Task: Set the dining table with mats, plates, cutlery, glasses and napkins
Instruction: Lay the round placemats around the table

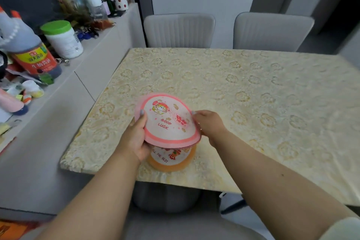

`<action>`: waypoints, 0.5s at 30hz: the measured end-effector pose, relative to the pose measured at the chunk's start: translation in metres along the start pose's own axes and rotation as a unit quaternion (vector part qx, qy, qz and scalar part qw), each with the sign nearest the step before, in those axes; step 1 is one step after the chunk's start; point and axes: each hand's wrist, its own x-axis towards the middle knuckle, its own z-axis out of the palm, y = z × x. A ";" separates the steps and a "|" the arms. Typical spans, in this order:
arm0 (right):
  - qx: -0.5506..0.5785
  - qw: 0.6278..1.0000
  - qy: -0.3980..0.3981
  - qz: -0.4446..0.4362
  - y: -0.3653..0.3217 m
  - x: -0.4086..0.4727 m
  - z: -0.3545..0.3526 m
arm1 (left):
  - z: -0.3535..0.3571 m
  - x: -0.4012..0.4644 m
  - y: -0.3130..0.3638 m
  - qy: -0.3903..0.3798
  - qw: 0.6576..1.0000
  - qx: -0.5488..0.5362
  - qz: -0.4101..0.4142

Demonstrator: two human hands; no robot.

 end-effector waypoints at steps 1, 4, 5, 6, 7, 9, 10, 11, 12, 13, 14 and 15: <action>-0.033 0.999 0.026 -0.022 0.002 -0.001 -0.008 | 0.008 -0.001 -0.002 -0.011 1.000 0.005 -0.001; -0.083 0.992 0.090 -0.041 0.003 -0.012 -0.034 | 0.027 -0.001 -0.013 -0.032 0.999 0.016 -0.016; -0.085 0.990 0.110 -0.039 0.004 -0.015 -0.042 | 0.035 -0.002 -0.017 -0.040 0.999 0.019 -0.024; -0.077 0.989 0.125 -0.035 0.005 -0.018 -0.052 | 0.042 -0.004 -0.021 -0.048 0.998 0.025 -0.028; -0.059 0.989 0.135 -0.023 0.006 -0.021 -0.061 | 0.051 -0.006 -0.025 -0.061 0.997 0.030 -0.033; -0.011 0.990 0.143 0.016 0.010 -0.026 -0.084 | 0.068 -0.008 -0.035 -0.089 0.994 0.039 -0.041; 0.005 0.989 0.143 0.043 0.013 -0.027 -0.096 | 0.077 -0.010 -0.040 -0.101 0.993 0.045 -0.044; 0.010 0.987 0.144 0.064 0.015 -0.031 -0.109 | 0.086 -0.011 -0.044 -0.110 0.992 0.053 -0.045; 0.009 0.987 0.146 0.072 0.018 -0.035 -0.122 | 0.094 -0.012 -0.050 -0.116 0.990 0.060 -0.050; 0.006 0.986 0.151 0.071 0.021 -0.040 -0.135 | 0.103 -0.013 -0.055 -0.124 0.989 0.062 -0.057; 0.005 0.985 0.163 0.061 0.024 -0.045 -0.147 | 0.111 -0.014 -0.061 -0.131 0.987 0.067 -0.065; 0.007 0.982 0.184 0.044 0.028 -0.049 -0.160 | 0.120 -0.017 -0.067 -0.139 0.985 0.071 -0.074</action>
